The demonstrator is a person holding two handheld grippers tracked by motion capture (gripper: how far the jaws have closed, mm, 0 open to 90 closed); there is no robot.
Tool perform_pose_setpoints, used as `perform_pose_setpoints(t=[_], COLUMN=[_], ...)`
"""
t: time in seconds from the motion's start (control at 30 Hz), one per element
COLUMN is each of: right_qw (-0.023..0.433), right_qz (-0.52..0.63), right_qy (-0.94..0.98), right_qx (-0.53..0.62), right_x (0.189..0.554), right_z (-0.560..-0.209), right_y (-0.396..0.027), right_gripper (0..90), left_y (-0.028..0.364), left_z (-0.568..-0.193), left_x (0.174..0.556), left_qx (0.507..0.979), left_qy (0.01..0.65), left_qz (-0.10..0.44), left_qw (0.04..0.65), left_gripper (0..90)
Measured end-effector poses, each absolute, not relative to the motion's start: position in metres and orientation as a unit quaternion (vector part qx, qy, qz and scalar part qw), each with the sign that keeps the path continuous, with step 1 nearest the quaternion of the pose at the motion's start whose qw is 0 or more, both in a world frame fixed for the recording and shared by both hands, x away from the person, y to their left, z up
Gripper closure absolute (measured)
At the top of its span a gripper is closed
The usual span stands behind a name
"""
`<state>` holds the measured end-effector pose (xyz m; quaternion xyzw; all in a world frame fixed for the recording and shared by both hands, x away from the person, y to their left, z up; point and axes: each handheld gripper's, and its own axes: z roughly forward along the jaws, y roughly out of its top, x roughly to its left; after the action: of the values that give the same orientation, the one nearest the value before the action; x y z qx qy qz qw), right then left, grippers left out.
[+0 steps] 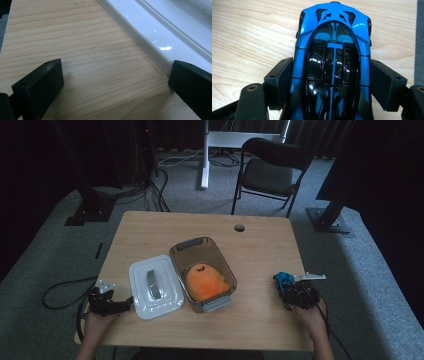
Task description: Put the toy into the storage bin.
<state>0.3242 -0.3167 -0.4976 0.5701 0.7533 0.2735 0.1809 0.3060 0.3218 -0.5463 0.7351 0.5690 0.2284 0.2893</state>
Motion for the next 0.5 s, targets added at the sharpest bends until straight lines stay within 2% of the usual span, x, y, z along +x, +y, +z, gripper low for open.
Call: perform_pose_setpoints(t=[0.5], right_qw=[0.196], right_qz=[0.295], right_qy=[0.752], right_qx=[0.556], right_x=[0.33], right_z=[-0.473], right_y=[-0.311], right_gripper=[25.1], left_y=[0.322], left_z=[-0.546], left_x=[0.306], left_qx=[0.735], left_qy=[0.569], left_qz=[0.229], left_qw=[0.289], left_gripper=[0.3])
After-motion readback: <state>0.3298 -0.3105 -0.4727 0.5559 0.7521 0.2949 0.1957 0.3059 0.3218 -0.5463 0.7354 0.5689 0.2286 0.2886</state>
